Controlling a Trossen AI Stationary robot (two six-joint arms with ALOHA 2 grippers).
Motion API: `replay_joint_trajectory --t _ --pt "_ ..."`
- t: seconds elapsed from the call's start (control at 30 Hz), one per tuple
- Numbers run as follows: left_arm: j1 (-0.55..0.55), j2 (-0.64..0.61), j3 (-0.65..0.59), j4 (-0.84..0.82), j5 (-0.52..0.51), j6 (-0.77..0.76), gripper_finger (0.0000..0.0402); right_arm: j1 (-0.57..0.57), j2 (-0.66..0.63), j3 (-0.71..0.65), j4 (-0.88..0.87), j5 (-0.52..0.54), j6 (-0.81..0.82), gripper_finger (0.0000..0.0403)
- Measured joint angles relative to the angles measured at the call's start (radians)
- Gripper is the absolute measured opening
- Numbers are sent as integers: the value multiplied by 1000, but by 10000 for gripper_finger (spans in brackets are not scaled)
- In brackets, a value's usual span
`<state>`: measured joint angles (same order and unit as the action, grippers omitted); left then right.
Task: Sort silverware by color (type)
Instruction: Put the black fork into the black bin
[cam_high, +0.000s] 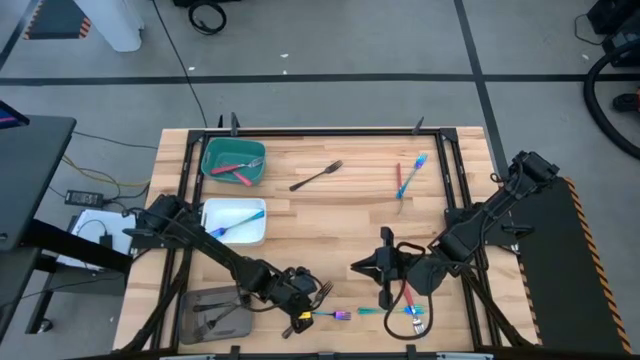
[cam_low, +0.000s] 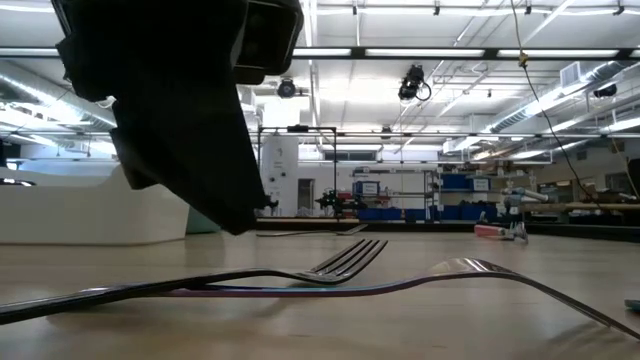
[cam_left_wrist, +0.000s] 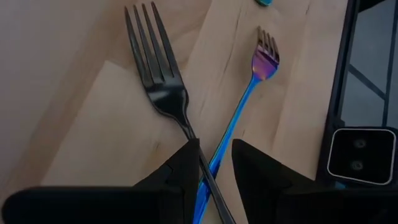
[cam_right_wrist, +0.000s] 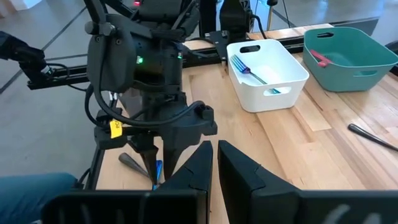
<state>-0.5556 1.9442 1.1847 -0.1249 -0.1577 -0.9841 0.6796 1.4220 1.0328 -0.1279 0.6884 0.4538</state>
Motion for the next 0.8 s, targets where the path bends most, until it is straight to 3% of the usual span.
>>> replay_joint_trajectory --t 0.8 --pt "3 64 2 5 -20 8 105 -2 0 0 15 -2 -3 34"
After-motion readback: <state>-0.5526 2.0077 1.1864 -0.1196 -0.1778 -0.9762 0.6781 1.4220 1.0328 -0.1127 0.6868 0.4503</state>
